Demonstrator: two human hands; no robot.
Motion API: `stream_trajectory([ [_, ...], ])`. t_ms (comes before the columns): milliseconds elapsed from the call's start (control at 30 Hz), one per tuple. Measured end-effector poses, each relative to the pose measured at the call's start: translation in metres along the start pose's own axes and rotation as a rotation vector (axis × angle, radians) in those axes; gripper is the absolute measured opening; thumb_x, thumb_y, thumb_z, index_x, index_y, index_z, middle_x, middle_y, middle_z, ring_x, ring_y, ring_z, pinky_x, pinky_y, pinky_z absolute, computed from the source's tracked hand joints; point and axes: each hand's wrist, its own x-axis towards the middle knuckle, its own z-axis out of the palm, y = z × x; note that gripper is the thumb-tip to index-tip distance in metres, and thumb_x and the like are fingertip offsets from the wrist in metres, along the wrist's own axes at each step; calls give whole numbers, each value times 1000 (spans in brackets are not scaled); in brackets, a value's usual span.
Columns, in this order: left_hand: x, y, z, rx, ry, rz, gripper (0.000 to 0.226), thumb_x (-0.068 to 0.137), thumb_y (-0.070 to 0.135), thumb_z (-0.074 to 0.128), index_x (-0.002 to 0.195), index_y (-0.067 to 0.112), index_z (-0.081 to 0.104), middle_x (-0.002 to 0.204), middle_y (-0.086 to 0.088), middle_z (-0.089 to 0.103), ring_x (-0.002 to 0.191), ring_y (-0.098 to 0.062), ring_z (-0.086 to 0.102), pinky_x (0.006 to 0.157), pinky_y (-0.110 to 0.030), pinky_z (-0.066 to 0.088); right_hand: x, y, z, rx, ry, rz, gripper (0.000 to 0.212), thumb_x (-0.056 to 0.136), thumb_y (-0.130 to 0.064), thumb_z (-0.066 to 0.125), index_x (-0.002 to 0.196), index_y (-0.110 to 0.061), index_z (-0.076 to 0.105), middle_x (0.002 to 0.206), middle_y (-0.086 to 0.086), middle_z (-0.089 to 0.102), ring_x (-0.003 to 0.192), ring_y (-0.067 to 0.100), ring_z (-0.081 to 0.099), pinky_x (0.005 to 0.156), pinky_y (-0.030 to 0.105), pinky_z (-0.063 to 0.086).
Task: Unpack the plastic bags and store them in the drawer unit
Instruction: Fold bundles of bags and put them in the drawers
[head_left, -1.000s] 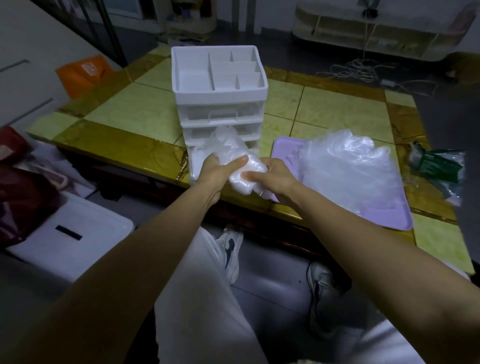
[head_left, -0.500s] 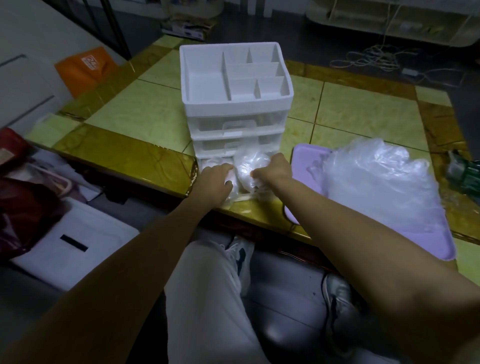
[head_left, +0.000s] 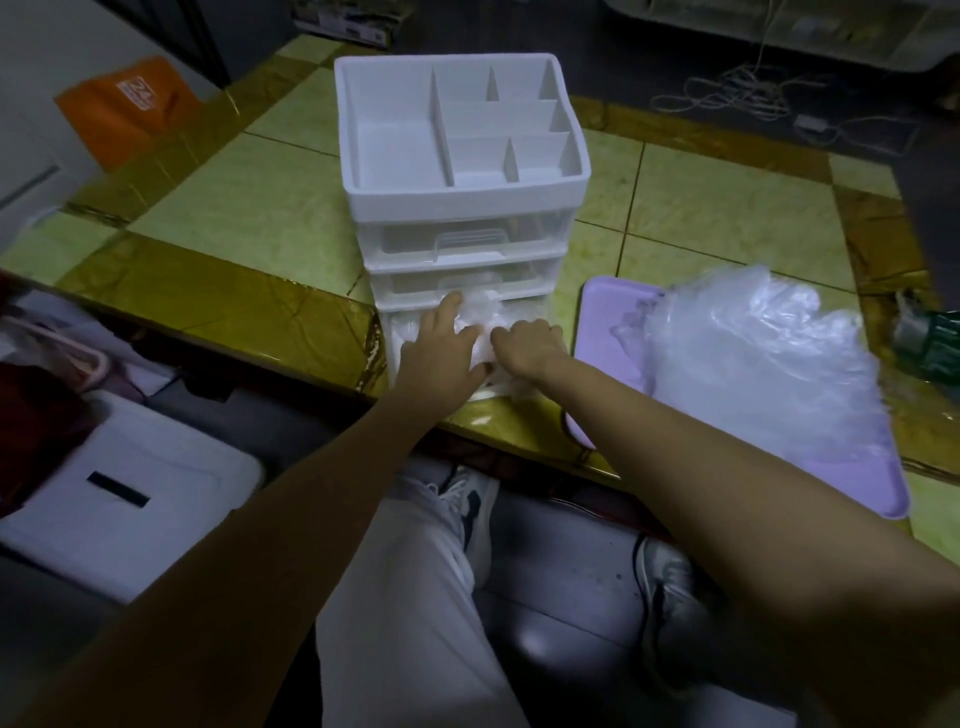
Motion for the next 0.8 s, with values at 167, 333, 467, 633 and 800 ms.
stream_trajectory([
  [167, -2, 1, 1, 14, 8, -59, 53, 82, 42, 65, 127, 17, 55, 136, -8, 30, 125, -28, 31, 86, -46, 47, 2, 6, 2, -185, 174, -69, 31, 92, -20, 49, 119, -6, 56, 135, 17, 37, 120, 32, 40, 96, 34, 37],
  [333, 1, -1, -2, -74, -8, -67, 56, 78, 38, 70, 129, 24, 51, 138, -1, 34, 128, -23, 31, 90, -47, 46, 9, 14, 2, 31, 135, -35, 69, 86, -16, 62, 142, 1, 25, 123, 19, 56, 111, 35, 57, 83, 37, 45],
  [467, 2, -1, 1, 16, -65, -68, 70, 81, 47, 61, 144, 36, 33, 147, 1, 33, 133, -23, 28, 96, -49, 40, 13, 20, 0, -10, 154, -76, 37, 83, -17, 66, 115, -3, 56, 109, 14, 65, 100, 30, 61, 75, 34, 47],
  [633, 11, 1, 6, 38, -108, -126, 70, 76, 58, 62, 140, 37, 40, 141, -4, 32, 132, -25, 28, 101, -52, 32, 8, 19, -3, -297, 336, -308, 24, 83, -7, 60, 107, -4, 64, 114, 15, 58, 105, 32, 54, 75, 36, 48],
  [800, 9, 4, 5, 26, -121, -153, 75, 72, 64, 65, 139, 39, 41, 137, -6, 30, 128, -28, 26, 97, -49, 40, 14, 21, 5, -241, 220, -427, 32, 85, -3, 55, 117, -2, 56, 121, 16, 47, 98, 34, 56, 78, 38, 47],
])
